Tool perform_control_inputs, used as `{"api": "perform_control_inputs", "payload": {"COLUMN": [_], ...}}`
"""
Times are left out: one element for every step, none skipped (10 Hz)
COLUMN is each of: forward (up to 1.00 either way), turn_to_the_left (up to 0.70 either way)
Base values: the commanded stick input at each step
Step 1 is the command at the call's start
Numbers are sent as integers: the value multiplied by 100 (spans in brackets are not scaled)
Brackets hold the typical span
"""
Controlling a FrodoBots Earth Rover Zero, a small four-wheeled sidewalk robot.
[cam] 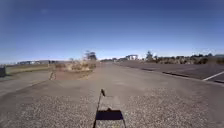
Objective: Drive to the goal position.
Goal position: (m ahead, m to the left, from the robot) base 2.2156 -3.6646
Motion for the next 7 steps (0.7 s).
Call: {"api": "perform_control_inputs", "payload": {"forward": [70,70,70,70,70,70,70], "turn_to_the_left": [0,0,0,0,0,0,0]}}
